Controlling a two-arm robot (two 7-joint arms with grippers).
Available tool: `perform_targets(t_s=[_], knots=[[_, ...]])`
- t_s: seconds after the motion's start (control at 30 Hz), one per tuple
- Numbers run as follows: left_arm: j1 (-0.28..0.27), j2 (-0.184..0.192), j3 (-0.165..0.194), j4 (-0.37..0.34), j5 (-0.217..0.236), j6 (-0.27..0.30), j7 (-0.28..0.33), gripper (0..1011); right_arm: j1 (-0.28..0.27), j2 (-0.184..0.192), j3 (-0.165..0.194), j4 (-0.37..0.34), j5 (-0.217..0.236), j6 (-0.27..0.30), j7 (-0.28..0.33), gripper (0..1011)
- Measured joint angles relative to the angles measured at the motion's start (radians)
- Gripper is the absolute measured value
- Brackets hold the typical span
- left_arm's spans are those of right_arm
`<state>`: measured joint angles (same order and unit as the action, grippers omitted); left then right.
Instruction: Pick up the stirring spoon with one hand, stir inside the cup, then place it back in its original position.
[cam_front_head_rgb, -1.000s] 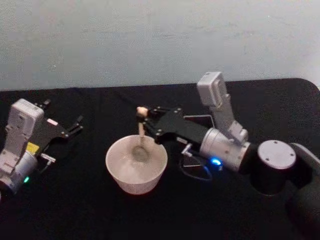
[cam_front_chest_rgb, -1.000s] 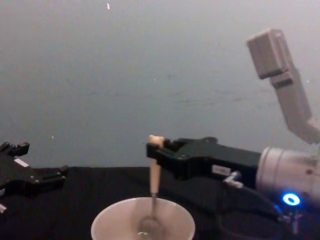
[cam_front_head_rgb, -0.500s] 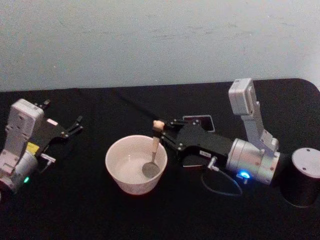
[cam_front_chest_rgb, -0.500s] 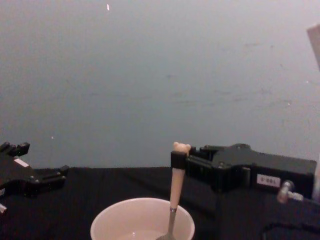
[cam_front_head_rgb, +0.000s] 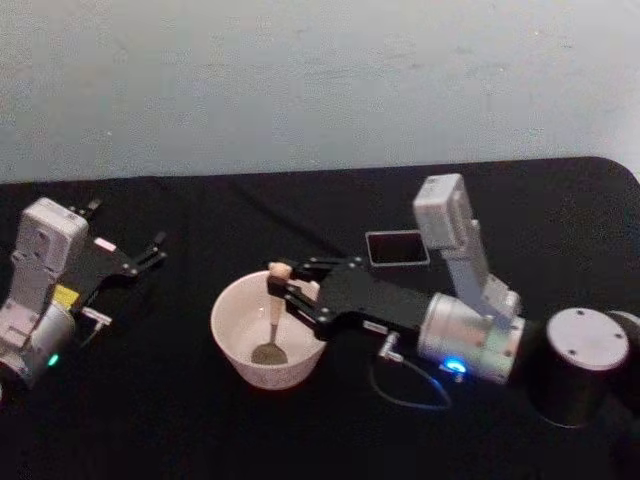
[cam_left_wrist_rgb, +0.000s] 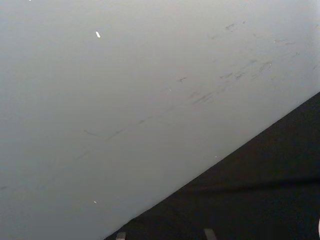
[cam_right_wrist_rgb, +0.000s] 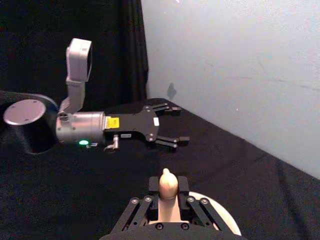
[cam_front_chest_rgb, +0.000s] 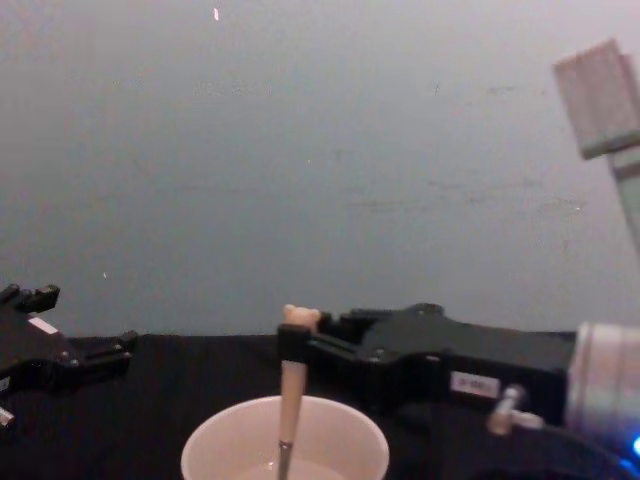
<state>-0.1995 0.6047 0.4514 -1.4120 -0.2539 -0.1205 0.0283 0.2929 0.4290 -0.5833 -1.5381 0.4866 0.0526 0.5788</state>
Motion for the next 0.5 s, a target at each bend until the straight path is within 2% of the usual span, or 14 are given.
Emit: perform_targets(t_s=[0.23,0.5], knots=[[0.0,0.0,0.0,0.0,0.0,0.0,0.0,1001,0.046,-0.071,-0.025,0.067,-0.061,-0.004,-0.063,221],[0.0,0.0,0.0,0.0,0.0,0.0,0.0,1001,0.09,-0.121,-0.009,0.141,-0.093,-0.003,-0.1,221]])
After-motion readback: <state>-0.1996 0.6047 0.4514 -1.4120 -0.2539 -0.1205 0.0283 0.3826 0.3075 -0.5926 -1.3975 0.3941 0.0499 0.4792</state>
